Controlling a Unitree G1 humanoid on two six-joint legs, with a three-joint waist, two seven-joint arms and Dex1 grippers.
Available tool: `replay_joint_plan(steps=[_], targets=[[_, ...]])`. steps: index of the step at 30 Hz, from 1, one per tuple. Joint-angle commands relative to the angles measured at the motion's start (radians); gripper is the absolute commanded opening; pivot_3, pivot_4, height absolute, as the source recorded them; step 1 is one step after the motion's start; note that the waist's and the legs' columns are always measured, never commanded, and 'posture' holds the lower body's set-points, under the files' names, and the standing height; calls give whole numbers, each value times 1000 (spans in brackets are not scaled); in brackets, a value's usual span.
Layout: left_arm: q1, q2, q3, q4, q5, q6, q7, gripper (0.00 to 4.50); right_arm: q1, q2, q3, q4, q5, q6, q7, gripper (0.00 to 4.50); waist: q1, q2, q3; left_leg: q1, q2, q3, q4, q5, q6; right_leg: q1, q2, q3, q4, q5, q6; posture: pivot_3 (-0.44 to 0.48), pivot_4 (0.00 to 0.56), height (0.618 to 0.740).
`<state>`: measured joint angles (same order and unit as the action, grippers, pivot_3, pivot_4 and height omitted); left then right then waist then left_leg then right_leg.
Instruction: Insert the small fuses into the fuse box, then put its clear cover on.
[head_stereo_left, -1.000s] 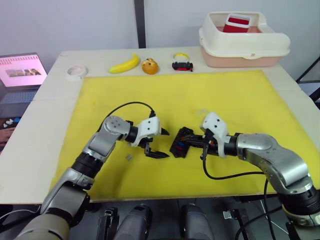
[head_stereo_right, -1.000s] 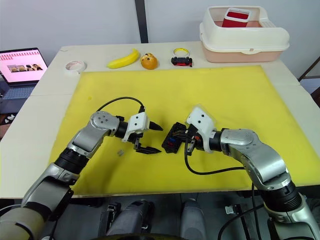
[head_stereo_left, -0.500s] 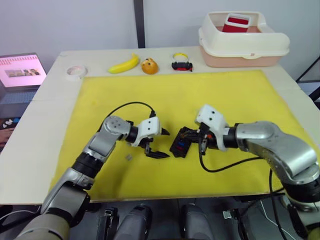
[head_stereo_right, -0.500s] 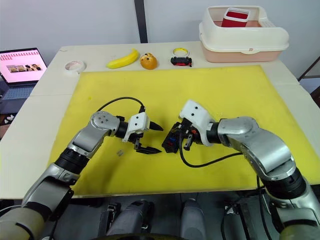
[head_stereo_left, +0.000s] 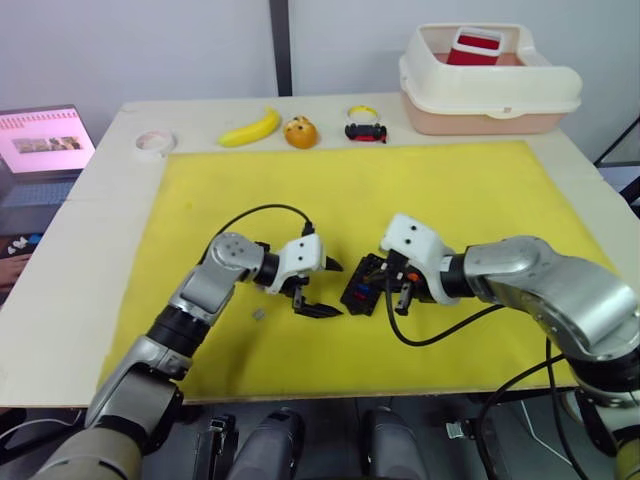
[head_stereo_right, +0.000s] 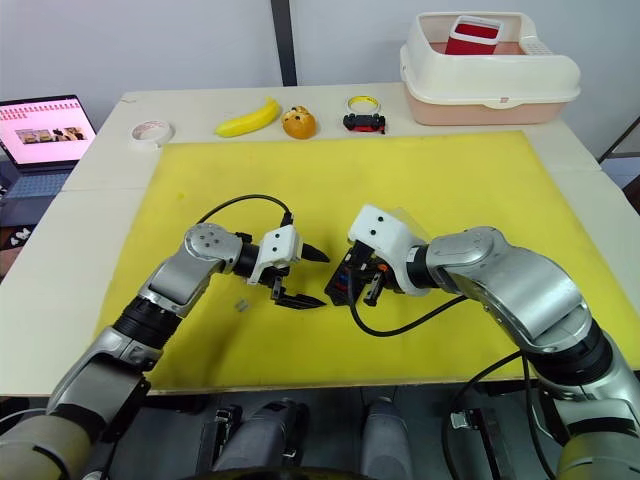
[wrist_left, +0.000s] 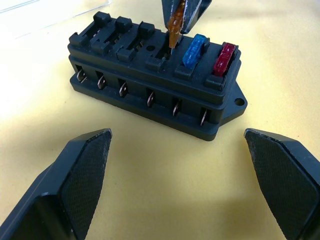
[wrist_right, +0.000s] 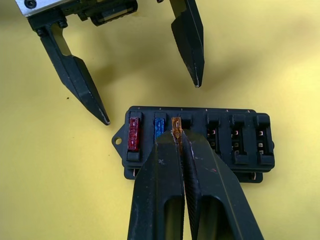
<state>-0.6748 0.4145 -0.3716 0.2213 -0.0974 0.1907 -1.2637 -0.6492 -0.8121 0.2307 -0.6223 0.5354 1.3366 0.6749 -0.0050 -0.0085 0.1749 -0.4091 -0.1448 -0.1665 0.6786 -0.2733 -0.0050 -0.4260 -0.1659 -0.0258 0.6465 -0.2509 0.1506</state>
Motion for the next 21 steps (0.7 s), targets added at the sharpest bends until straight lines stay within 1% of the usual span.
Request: replay_joint_plan(steps=[1, 11, 21], targets=[[-13, 1, 8, -23, -8, -6, -3, 4500, -26, -2, -11, -8, -1, -8, -8, 17, 0, 0, 0, 0, 0, 0, 0, 0, 0, 0, 0, 0, 0, 0, 0, 0, 150, 740], [-14, 0, 8, -22, -6, -7, -2, 4500, -63, 20, -20, 12, 10, 22, -25, 17, -3, 0, 0, 0, 0, 0, 0, 0, 0, 0, 0, 0, 0, 0, 0, 0, 150, 740], [-12, 4, 10, -26, -4, -7, 0, 4500, -52, 18, 10, 31, -1, 13, -33, 17, -3, 0, 0, 0, 0, 0, 0, 0, 0, 0, 0, 0, 0, 0, 0, 0, 150, 740]])
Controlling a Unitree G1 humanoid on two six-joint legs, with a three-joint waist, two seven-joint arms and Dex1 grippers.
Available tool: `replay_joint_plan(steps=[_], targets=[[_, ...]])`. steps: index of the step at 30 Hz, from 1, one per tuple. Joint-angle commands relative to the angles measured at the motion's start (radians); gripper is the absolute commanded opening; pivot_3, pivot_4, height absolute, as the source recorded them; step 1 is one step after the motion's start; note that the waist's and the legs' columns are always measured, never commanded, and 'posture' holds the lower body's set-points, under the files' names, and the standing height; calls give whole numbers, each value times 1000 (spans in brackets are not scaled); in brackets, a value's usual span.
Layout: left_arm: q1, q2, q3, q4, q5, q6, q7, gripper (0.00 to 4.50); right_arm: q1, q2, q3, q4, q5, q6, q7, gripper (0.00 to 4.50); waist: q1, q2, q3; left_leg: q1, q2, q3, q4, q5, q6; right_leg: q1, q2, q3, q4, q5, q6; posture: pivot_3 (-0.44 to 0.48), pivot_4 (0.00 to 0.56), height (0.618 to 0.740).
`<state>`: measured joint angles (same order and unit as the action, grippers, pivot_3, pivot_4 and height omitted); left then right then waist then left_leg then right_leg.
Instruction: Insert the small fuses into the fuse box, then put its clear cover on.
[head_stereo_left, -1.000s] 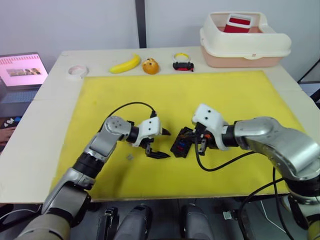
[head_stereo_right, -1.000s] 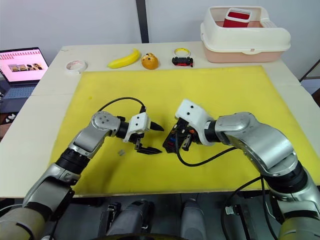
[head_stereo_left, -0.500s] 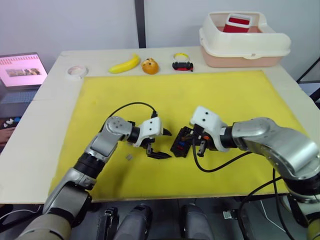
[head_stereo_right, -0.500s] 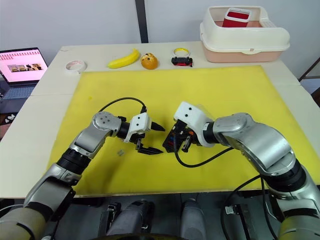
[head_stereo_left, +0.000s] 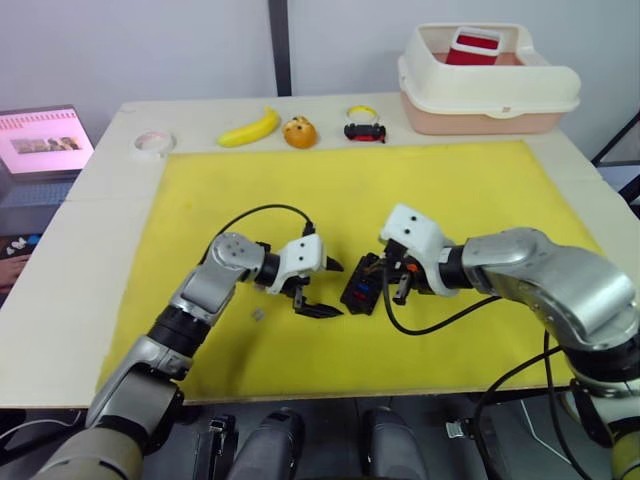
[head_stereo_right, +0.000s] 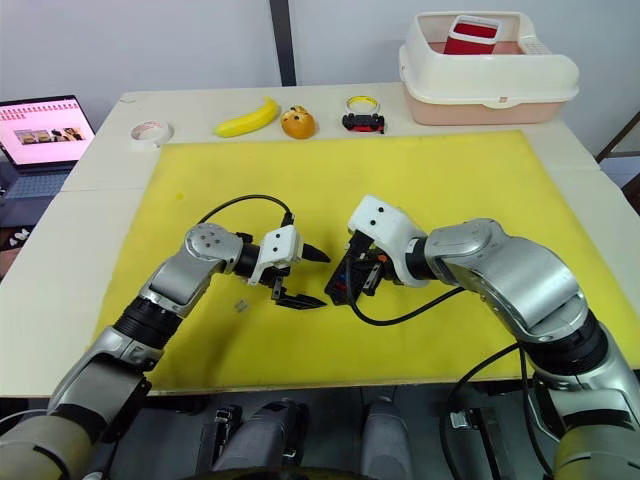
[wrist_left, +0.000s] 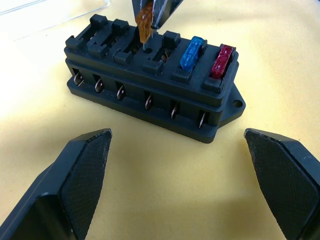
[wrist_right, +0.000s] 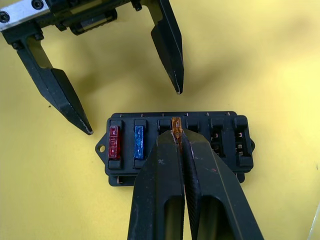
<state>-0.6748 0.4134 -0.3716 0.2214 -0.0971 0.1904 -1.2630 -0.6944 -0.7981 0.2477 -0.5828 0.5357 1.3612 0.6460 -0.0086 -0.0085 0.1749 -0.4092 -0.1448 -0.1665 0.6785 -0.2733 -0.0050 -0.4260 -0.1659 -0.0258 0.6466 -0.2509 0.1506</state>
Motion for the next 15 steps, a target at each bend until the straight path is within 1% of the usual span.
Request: replay_joint_plan(steps=[1, 15], targets=[[-11, 6, 10, -26, -5, -6, 0, 4500, -4, 3, -4, -8, -2, -13, -5, 17, 1, 0, 0, 0, 0, 0, 0, 0, 0, 0, 0, 0, 0, 0, 0, 0, 150, 740], [-11, 7, 9, -28, -5, -7, -1, 4500, -3, 18, -8, -18, 12, 0, -11, 17, 0, 0, 0, 0, 0, 0, 0, 0, 0, 0, 0, 0, 0, 0, 0, 0, 150, 740]])
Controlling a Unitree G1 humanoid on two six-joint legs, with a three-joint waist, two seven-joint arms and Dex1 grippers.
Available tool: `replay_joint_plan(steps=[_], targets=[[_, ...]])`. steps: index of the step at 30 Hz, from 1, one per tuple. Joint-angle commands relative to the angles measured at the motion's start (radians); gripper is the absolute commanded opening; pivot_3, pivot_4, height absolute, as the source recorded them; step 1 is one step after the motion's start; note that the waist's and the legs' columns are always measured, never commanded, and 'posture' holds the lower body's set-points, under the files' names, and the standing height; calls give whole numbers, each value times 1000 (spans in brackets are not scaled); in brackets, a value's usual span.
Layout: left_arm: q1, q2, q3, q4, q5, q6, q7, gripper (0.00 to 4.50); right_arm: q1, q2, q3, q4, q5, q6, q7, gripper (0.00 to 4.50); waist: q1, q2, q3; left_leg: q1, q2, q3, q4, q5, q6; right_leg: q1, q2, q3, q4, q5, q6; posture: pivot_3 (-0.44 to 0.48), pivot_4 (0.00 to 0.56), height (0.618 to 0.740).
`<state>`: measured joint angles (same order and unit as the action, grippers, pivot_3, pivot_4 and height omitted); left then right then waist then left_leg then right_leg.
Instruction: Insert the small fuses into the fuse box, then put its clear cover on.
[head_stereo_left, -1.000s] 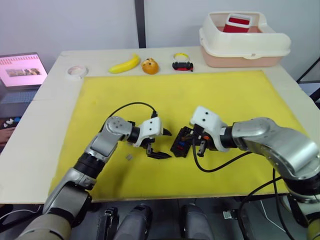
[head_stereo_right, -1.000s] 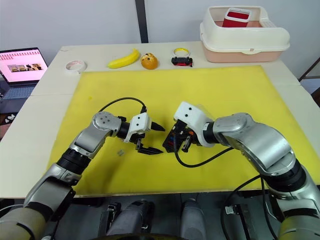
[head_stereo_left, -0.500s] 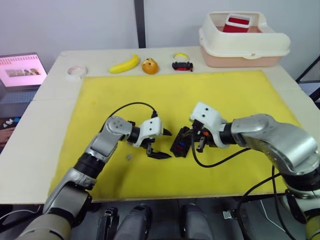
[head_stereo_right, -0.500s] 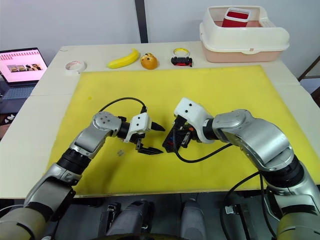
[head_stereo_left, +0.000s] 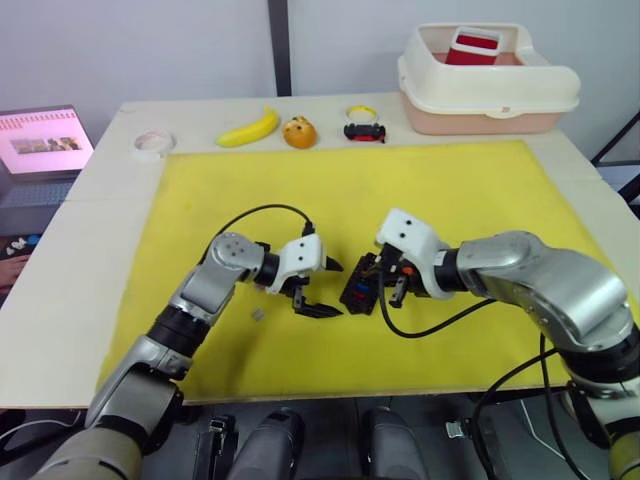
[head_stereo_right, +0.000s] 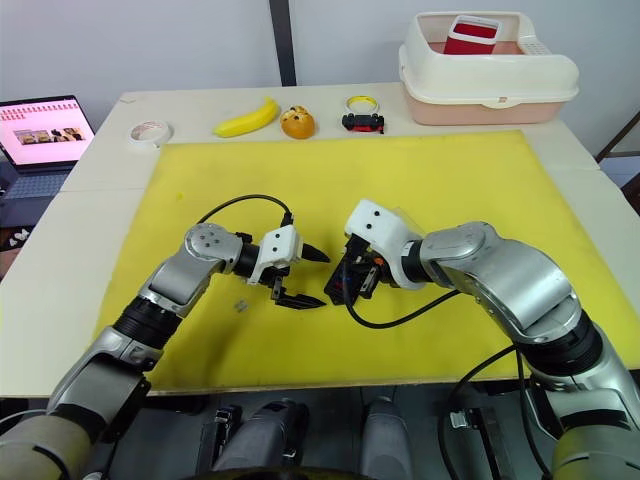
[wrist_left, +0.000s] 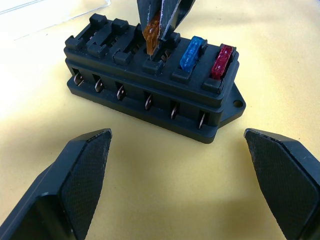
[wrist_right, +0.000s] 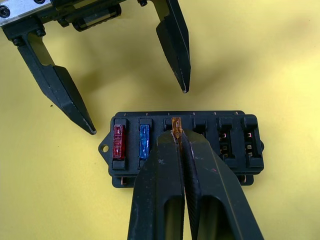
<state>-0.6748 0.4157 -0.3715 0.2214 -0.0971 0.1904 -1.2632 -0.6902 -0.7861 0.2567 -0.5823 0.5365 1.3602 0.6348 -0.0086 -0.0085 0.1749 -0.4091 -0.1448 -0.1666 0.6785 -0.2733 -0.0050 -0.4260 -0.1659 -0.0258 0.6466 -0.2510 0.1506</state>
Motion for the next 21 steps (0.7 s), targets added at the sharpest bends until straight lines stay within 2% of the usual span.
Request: replay_joint_plan(steps=[1, 21], targets=[[-11, 5, 9, -27, -5, -8, -1, 4500, -8, 8, -17, -18, 12, 2, 0, 17, 0, 0, 0, 0, 0, 0, 0, 0, 0, 0, 0, 0, 0, 0, 0, 0, 150, 740], [-11, 4, 9, -25, -6, -8, 0, 4500, -25, 2, -17, -23, 26, 13, -7, 17, 0, 0, 0, 0, 0, 0, 0, 0, 0, 0, 0, 0, 0, 0, 0, 0, 150, 740]])
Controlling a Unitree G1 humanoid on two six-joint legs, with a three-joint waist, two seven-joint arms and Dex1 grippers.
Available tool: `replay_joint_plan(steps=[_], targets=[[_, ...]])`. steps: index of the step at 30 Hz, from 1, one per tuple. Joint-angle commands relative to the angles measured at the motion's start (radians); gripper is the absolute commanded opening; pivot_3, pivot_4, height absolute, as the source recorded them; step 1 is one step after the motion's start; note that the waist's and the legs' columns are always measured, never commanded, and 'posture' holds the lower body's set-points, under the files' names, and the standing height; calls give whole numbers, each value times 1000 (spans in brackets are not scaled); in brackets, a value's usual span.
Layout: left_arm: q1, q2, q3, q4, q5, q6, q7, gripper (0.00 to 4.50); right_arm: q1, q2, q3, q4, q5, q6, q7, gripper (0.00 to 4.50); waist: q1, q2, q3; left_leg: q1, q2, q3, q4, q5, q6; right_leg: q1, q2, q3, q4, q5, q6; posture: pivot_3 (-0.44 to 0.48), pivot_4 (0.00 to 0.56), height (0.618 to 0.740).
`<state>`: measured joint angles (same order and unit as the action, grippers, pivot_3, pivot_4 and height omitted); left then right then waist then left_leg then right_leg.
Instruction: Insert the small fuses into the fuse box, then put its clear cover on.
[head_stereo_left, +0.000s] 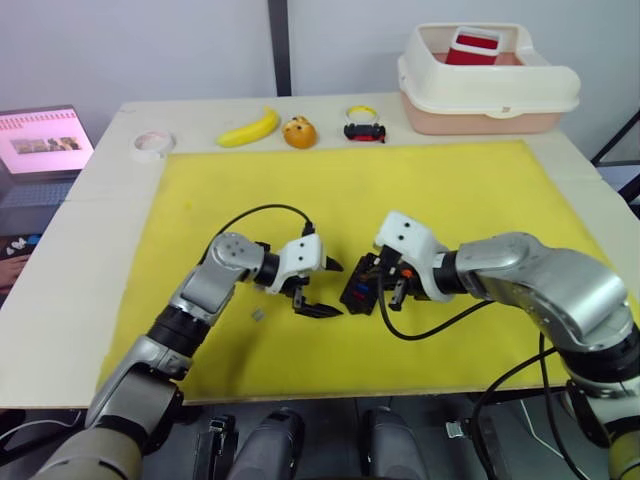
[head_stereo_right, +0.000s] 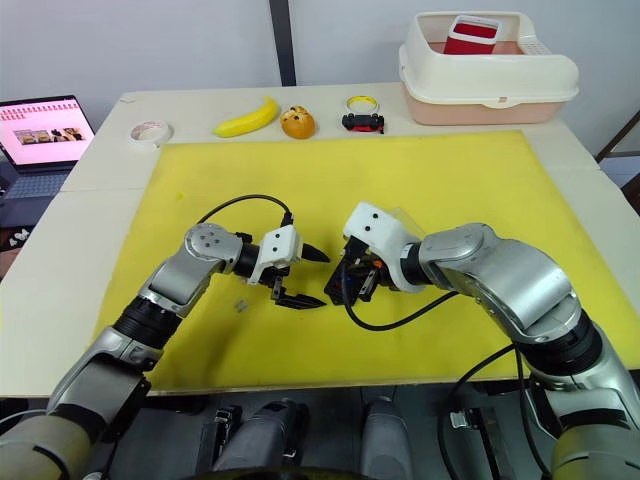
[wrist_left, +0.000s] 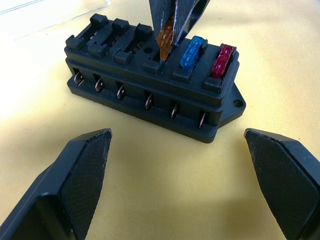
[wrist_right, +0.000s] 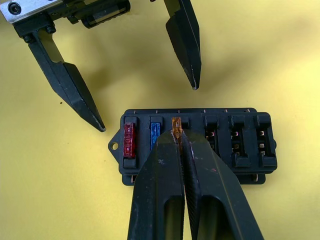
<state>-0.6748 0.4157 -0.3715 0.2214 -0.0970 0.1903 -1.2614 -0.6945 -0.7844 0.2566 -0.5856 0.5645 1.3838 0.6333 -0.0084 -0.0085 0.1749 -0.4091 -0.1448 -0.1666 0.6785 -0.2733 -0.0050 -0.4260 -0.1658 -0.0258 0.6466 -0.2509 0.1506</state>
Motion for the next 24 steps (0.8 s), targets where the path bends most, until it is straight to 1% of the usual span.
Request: replay_joint_plan(steps=[1, 11, 24], targets=[[-11, 4, 9, -25, -6, -8, -2, 4500, -21, -2, -14, -16, -7, -16, -7, 17, 0, 0, 0, 0, 0, 0, 0, 0, 0, 0, 0, 0, 0, 0, 0, 0, 150, 740], [-11, 5, 9, -27, -5, -7, -3, 4500, -26, -14, -15, -6, -18, -28, -5, 17, 0, 0, 0, 0, 0, 0, 0, 0, 0, 0, 0, 0, 0, 0, 0, 0, 150, 740], [-11, 5, 9, -26, -4, -5, -2, 4500, 0, 12, -11, 2, -16, -29, -16, 17, 0, 0, 0, 0, 0, 0, 0, 0, 0, 0, 0, 0, 0, 0, 0, 0, 150, 740]])
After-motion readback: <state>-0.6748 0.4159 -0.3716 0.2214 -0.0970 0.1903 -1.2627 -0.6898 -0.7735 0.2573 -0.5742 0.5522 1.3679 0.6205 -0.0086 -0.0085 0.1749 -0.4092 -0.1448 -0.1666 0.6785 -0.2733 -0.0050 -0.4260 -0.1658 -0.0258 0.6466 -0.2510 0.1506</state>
